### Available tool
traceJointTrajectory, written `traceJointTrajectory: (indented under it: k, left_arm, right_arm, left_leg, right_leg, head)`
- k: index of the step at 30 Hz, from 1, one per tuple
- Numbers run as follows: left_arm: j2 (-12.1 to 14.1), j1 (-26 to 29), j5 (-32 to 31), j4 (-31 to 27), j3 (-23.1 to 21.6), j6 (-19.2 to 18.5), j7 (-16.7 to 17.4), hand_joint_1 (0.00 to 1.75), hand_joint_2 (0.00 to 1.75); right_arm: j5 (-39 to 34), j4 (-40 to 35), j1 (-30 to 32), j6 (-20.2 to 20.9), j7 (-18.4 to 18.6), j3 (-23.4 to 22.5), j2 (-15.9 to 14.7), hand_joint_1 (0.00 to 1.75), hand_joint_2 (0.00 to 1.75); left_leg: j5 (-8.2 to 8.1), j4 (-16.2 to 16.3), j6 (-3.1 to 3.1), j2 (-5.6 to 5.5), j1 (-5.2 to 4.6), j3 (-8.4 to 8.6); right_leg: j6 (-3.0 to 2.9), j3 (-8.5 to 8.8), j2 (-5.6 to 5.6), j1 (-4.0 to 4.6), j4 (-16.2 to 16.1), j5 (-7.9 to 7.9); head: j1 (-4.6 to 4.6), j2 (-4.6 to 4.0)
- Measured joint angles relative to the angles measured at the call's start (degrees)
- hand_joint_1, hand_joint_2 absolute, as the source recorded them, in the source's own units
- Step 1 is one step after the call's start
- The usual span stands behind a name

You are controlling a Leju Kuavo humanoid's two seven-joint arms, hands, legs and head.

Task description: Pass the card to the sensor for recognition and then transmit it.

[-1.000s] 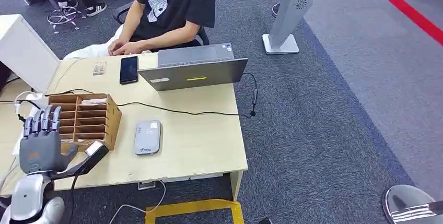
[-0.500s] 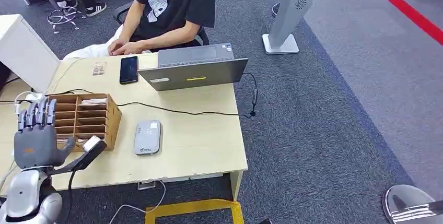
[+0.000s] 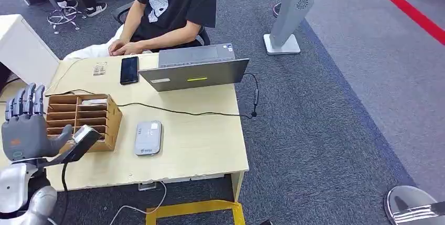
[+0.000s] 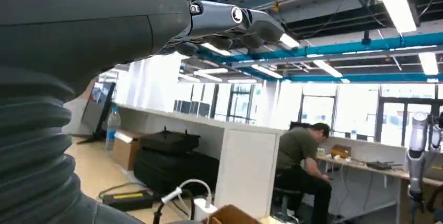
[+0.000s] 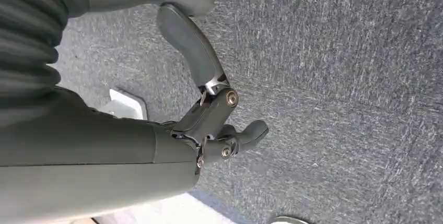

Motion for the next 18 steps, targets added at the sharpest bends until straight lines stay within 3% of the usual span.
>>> traceJointTrajectory:
  k: [10, 18]
  left_arm:
    - [-3.15, 4.43, 6.40, -0.11, -0.20, 0.37, -1.57, 0.00, 1.75]
    - [-3.52, 6.69, 7.23, 0.98, -0.20, -0.02, -1.59, 0.00, 1.75]
  right_arm:
    - [1.71, 0.00, 0.00, -0.09, 1.03, 0.00, 0.02, 0.00, 1.75]
    - [1.75, 0.02, 0.03, -0.09, 1.29, 0.00, 0.02, 0.00, 1.75]
  left_leg:
    - [-0.01, 0.00, 0.00, 0.00, -0.01, -0.01]
    - [0.00, -0.01, 0.00, 0.00, 0.00, -0.01]
  right_leg:
    - [0.00, 0.00, 0.00, 0.00, -0.01, 0.00]
    - [0.00, 0.01, -0.01, 0.00, 0.00, 0.00]
  head:
    - [-0.02, 0.00]
    - [-0.02, 0.00]
